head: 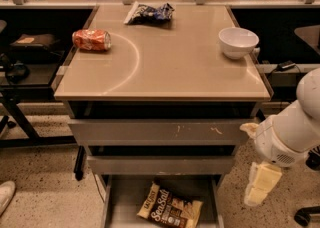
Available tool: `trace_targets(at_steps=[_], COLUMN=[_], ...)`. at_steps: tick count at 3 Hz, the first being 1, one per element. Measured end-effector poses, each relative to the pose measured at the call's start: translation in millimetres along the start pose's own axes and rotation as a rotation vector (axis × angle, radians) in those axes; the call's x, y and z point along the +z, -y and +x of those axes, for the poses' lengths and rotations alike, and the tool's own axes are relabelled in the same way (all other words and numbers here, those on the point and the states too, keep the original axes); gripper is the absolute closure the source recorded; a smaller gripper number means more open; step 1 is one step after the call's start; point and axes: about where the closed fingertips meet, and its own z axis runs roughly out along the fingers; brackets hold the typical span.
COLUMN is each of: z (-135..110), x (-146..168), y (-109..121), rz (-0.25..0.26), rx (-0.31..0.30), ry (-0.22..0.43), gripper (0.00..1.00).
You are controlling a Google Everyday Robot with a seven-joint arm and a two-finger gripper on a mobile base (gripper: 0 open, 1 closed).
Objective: Pick brown chip bag from bottom drawer and place on counter
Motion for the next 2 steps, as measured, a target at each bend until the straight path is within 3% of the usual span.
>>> trace_targets(at_steps=[1, 2], z=[18, 35], x=[80, 150], y=[-18, -27], rz=[-0.084, -0.091], rx=[0.038, 0.075], ry=[0.067, 0.161], gripper=[0.00, 0.00])
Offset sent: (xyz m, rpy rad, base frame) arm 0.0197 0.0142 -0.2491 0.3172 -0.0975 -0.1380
